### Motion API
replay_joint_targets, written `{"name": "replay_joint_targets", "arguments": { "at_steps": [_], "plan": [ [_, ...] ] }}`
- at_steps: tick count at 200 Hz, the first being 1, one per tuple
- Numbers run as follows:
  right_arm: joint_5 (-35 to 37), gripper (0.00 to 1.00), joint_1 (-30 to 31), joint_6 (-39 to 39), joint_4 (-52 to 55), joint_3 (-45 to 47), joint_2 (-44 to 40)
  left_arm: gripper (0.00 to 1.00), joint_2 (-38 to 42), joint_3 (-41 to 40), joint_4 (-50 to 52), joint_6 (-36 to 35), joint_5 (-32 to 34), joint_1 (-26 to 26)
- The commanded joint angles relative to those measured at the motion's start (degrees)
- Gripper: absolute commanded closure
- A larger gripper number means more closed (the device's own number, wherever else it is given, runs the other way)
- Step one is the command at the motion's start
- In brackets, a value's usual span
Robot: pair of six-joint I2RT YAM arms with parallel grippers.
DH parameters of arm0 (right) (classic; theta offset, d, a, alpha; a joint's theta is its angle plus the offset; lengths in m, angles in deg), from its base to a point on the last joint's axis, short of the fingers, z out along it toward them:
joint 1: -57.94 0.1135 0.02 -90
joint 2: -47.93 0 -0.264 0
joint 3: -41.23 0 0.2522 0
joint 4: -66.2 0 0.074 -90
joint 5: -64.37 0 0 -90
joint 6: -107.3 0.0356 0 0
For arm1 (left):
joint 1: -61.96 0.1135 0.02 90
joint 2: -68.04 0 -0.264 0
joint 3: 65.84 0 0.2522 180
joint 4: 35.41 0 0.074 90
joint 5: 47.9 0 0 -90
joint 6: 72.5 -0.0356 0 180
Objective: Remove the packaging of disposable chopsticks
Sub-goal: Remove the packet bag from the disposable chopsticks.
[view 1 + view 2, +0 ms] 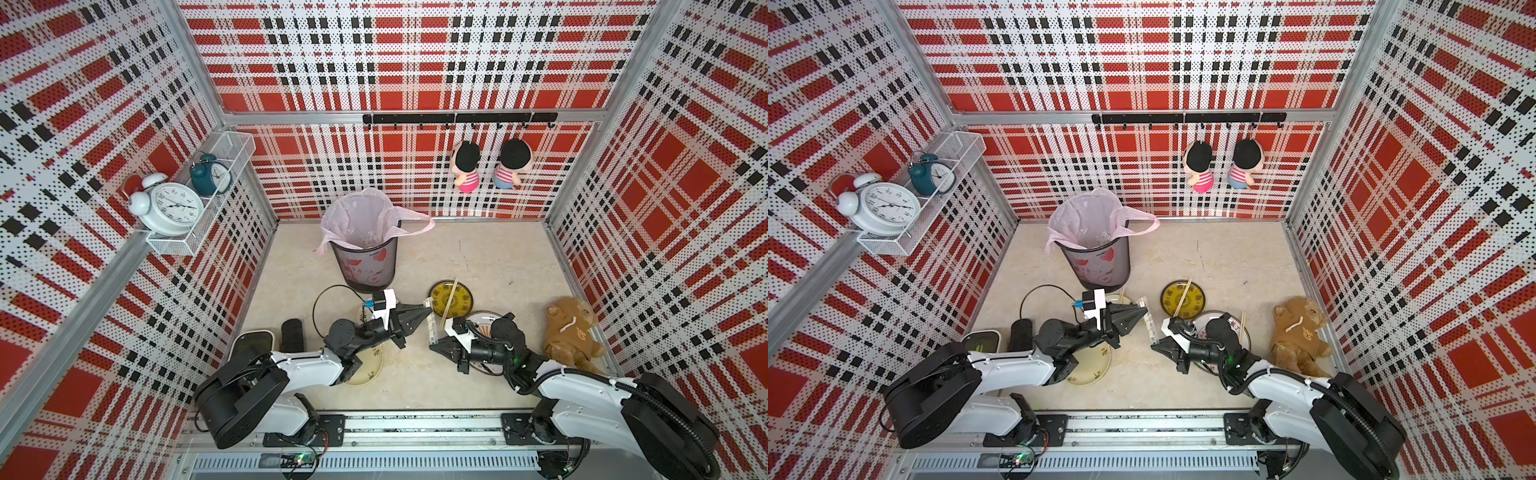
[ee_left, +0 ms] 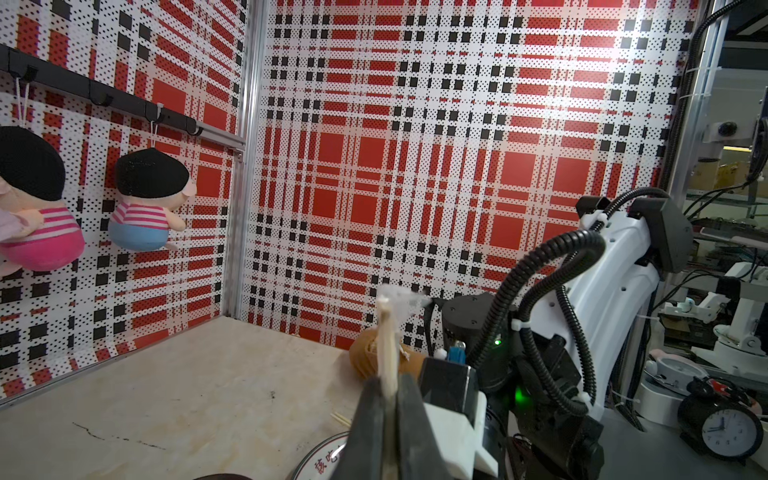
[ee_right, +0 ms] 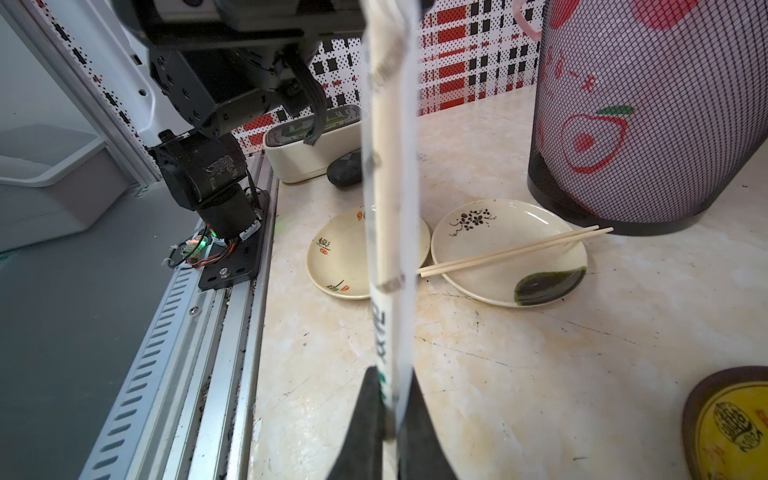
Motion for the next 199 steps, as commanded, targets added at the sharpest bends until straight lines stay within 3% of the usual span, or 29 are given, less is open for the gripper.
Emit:
{"name": "replay_joint_targets", "arguments": {
  "at_steps": [1, 31, 60, 79, 117, 199],
  "plan": [
    [-2.44, 1.0, -0.06, -1.39, -15.11, -4.03, -4.55, 0.93, -3.98, -2.65, 13.21, -1.74, -2.1, -0.69],
    [-2.05, 1.0, -0.1, -1.0, -15.83, -4.17, -5.86, 0.89, -4.62, -3.1, 15.13, -3.34, -0.28, -1.43],
    [-2.19, 1.0, -0.1, -0.97, -15.21, -4.39, -7.23, 0.95, -5.65, -3.57, 16.37, -3.78, 1.46, -1.14],
    [-2.26, 1.0, -0.09, -0.71, -15.42, -4.39, -7.22, 0.92, -6.2, -3.7, 16.64, -3.91, 1.85, -1.22],
    [-1.88, 1.0, -0.1, -0.59, -15.54, -4.38, -7.42, 0.85, -8.05, -4.14, 15.43, -4.02, -1.48, -1.57],
    [-1.59, 1.0, -0.09, -0.52, -16.08, -2.63, -6.2, 0.89, -4.38, -4.6, 8.38, -0.1, -4.76, 0.35]
  ]
}}
